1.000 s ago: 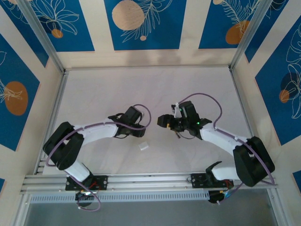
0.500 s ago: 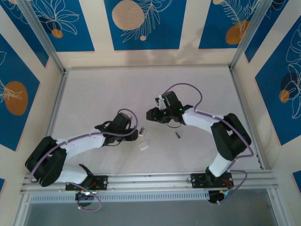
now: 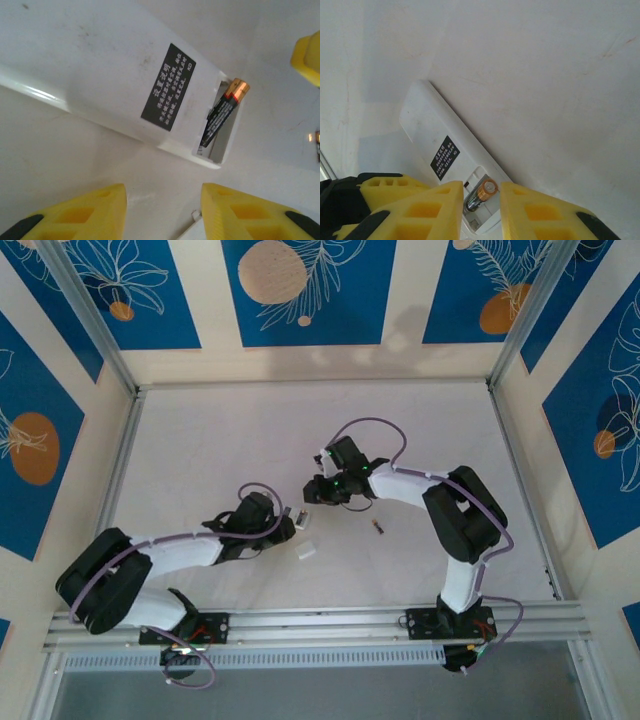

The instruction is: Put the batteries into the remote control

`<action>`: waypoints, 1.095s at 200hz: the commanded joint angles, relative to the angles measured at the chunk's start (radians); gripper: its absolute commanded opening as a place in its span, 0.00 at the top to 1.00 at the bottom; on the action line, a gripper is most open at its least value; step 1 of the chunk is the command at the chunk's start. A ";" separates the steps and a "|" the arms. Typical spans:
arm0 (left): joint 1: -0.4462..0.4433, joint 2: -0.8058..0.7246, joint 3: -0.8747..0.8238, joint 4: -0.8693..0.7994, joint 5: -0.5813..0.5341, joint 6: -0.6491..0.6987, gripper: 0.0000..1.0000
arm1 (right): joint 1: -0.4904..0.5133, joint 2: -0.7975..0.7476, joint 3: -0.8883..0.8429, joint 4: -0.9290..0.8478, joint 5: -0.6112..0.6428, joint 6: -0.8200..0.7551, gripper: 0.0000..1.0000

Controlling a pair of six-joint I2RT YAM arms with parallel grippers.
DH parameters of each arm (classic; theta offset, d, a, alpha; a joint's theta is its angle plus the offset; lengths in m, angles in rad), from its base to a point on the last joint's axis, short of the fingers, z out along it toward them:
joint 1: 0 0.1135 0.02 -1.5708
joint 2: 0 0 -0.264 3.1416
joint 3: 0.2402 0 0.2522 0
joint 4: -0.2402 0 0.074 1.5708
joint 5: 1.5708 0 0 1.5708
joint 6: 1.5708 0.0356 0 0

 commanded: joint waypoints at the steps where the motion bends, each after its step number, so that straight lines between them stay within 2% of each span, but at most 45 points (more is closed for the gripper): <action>1: -0.008 0.025 -0.004 0.056 0.008 -0.045 0.61 | 0.011 0.015 0.033 -0.033 -0.017 -0.033 0.74; 98: -0.031 0.093 0.012 0.134 0.018 -0.096 0.61 | 0.020 0.048 0.051 -0.049 -0.027 -0.062 0.78; 219: -0.031 0.127 0.044 0.115 0.014 -0.092 0.61 | 0.045 0.076 0.072 -0.064 -0.040 -0.070 0.79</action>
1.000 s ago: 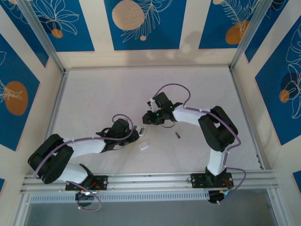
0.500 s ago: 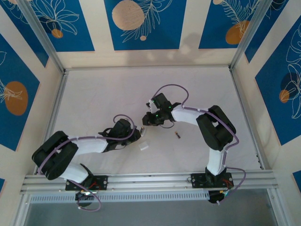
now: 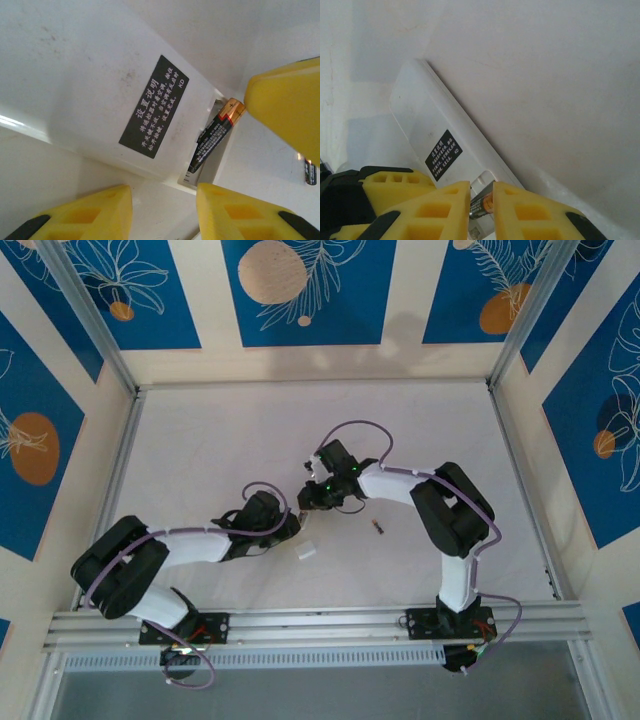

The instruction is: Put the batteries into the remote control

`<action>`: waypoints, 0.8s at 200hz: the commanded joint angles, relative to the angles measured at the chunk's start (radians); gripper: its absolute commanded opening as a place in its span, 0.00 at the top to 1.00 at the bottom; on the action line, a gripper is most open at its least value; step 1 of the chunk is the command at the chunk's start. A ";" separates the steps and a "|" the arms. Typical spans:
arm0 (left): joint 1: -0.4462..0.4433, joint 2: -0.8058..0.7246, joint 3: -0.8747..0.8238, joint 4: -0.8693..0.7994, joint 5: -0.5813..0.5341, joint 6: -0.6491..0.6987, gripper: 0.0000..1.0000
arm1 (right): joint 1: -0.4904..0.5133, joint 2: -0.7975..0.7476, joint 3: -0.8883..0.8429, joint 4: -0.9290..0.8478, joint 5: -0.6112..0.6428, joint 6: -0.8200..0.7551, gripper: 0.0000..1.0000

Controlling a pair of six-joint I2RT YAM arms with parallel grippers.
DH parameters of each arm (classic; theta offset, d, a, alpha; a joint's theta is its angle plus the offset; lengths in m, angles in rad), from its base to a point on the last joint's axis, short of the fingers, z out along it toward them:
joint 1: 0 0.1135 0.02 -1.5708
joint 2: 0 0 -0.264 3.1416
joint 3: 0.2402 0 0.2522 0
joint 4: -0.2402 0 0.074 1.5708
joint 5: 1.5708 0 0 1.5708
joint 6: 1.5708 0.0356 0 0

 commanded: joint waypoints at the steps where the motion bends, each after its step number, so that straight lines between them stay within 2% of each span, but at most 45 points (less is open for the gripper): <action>1: -0.013 0.034 0.022 0.021 0.014 -0.007 0.61 | 0.007 0.007 0.019 -0.020 -0.025 -0.017 0.79; 160: -0.013 0.037 0.035 -0.003 -0.004 0.010 0.63 | 0.036 0.006 -0.030 0.008 -0.041 0.035 0.81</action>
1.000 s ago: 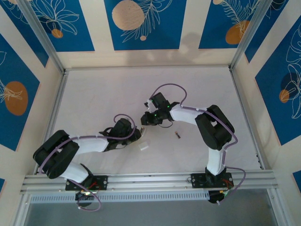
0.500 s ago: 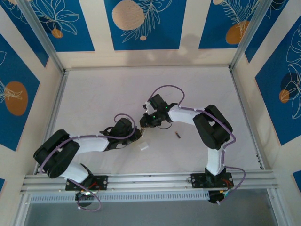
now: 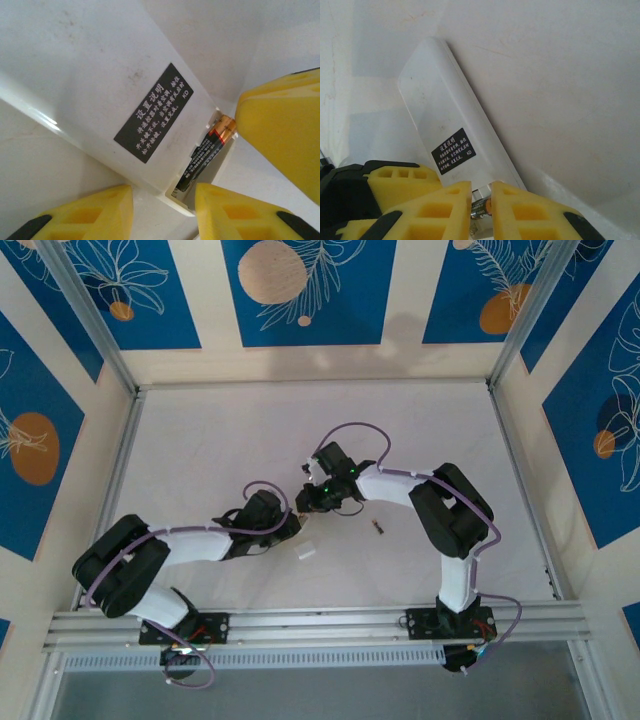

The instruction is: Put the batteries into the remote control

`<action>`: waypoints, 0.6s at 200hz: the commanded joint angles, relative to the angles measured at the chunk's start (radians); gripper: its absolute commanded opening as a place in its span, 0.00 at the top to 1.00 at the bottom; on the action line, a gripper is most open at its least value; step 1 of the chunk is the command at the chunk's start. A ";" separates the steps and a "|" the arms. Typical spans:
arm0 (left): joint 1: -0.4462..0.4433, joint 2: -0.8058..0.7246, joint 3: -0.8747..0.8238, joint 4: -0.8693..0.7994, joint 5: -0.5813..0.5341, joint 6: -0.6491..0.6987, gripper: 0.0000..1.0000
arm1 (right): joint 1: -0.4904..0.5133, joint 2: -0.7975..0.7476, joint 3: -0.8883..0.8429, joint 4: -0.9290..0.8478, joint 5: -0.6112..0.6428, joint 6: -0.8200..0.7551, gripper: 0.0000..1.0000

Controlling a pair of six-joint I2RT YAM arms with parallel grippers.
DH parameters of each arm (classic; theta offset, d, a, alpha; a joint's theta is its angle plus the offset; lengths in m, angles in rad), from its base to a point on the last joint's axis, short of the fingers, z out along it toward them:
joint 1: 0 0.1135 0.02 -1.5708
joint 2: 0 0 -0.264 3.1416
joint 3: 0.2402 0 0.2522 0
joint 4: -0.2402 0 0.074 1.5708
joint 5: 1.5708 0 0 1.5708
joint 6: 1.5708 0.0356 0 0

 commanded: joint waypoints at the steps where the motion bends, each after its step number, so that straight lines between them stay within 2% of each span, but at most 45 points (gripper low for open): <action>1: -0.013 0.029 0.023 0.011 -0.003 0.007 0.63 | 0.014 0.006 -0.022 0.002 -0.037 0.025 0.80; 40: -0.013 0.033 0.022 0.011 -0.008 0.006 0.65 | 0.026 0.001 -0.039 0.015 -0.046 0.056 0.80; 82: -0.013 0.035 0.016 0.012 -0.013 0.006 0.70 | 0.030 -0.019 -0.061 0.023 -0.042 0.083 0.81; 120: -0.013 0.030 0.018 0.007 -0.008 0.011 0.67 | 0.021 -0.041 -0.061 0.012 -0.019 0.083 0.80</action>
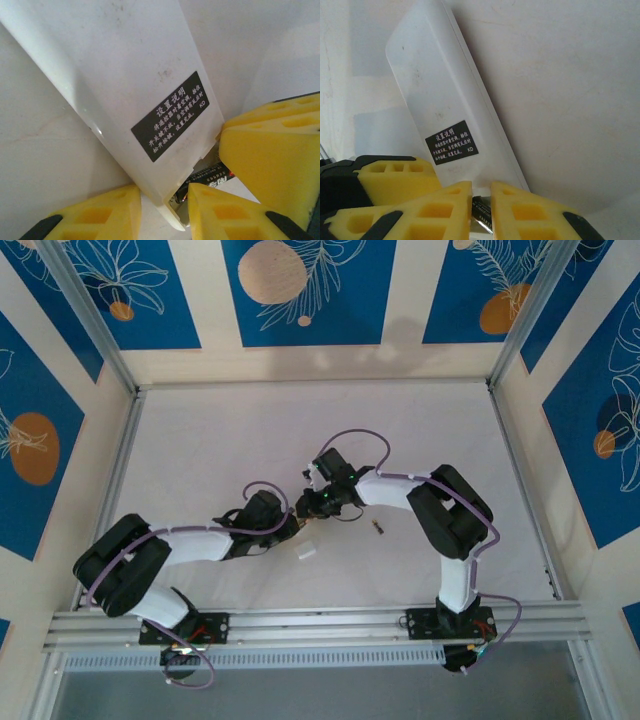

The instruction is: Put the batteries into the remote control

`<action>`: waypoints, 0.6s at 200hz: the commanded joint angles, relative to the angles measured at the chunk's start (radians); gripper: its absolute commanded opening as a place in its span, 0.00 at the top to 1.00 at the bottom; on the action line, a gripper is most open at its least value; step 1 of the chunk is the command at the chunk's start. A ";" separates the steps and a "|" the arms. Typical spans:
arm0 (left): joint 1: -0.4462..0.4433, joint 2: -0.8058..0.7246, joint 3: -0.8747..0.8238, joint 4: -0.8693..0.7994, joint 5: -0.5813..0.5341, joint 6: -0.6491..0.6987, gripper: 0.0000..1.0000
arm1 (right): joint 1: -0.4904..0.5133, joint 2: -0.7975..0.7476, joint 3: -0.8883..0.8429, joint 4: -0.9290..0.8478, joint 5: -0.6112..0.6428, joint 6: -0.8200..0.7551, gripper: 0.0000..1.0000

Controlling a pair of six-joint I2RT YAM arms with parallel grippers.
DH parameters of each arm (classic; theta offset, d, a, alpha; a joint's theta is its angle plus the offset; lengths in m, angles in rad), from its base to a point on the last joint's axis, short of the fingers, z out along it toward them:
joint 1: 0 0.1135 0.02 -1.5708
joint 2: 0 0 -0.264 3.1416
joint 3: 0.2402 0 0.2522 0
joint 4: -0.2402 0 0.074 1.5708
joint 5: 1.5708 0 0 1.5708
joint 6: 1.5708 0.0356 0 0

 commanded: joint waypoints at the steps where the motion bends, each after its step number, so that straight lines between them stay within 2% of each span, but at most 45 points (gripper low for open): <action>1: -0.012 0.024 0.019 0.010 0.000 0.010 0.67 | 0.004 -0.038 -0.016 -0.026 -0.012 0.010 0.80; 58: -0.012 -0.016 0.021 -0.019 -0.010 0.032 0.65 | -0.024 -0.093 -0.021 -0.044 0.023 0.008 0.74; 120: -0.012 -0.020 0.047 -0.070 0.005 0.081 0.63 | -0.032 -0.099 -0.044 -0.037 0.022 0.016 0.74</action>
